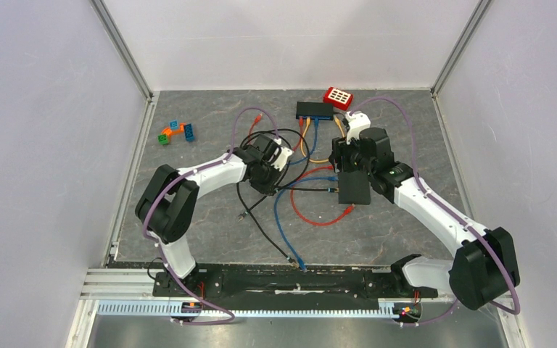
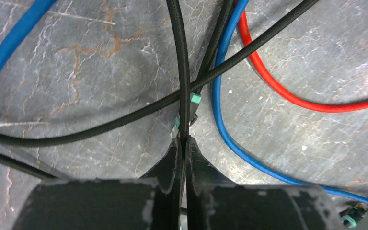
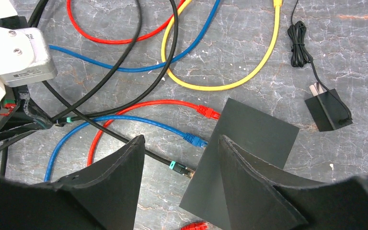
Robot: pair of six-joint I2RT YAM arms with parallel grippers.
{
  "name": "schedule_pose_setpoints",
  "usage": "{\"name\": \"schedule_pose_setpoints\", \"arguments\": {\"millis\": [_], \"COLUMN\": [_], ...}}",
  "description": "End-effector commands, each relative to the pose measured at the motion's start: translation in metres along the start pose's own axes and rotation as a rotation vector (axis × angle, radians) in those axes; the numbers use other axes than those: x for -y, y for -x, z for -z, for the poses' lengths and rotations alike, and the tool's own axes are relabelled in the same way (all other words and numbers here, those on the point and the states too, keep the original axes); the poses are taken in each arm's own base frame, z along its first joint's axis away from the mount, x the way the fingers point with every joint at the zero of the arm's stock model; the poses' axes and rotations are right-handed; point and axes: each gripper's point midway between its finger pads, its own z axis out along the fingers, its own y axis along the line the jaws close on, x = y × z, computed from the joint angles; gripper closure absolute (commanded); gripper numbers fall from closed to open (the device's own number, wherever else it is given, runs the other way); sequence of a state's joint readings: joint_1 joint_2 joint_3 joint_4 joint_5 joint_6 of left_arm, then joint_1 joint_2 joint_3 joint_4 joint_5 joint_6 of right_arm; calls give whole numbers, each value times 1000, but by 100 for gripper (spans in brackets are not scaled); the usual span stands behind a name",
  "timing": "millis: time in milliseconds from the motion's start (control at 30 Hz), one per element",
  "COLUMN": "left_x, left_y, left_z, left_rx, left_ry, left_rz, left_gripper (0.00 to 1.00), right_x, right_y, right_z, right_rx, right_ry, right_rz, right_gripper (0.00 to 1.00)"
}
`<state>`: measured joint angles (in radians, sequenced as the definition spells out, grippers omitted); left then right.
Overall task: Insert the plug into the switch port
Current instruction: Pick up the connector from the center of the board.
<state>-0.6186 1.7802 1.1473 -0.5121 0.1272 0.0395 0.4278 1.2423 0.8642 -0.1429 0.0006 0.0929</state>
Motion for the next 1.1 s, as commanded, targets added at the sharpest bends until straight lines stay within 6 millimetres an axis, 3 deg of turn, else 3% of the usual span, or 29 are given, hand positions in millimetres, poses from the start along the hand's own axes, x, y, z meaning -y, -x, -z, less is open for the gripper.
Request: {"name": "schedule_pose_setpoints", "arguments": {"millis": [0, 167, 333, 500, 667, 800, 1067], "left_x": [-4, -18, -12, -10, -16, -27, -27], "left_y": [41, 87, 110, 115, 111, 98, 92], "left_z": [51, 111, 141, 146, 143, 137, 130], "left_rx": [155, 379, 554, 658, 650, 609, 590], "left_ry": [45, 34, -56, -139, -129, -46, -49], "left_rz": [111, 369, 611, 903, 1098, 1210, 1278], "left_gripper": [98, 98, 98, 98, 98, 98, 98], "right_x": [-11, -33, -71, -115, -161, -175, -194], "right_y": [22, 31, 36, 23, 10, -3, -34], "right_z": [9, 14, 26, 32, 41, 32, 13], "right_rx": [89, 174, 303, 341, 433, 415, 356], "right_ry": [66, 187, 355, 447, 472, 423, 314], "right_rz": [15, -10, -145, -181, 36, 130, 384], "right_gripper": [40, 37, 38, 34, 27, 26, 28]}}
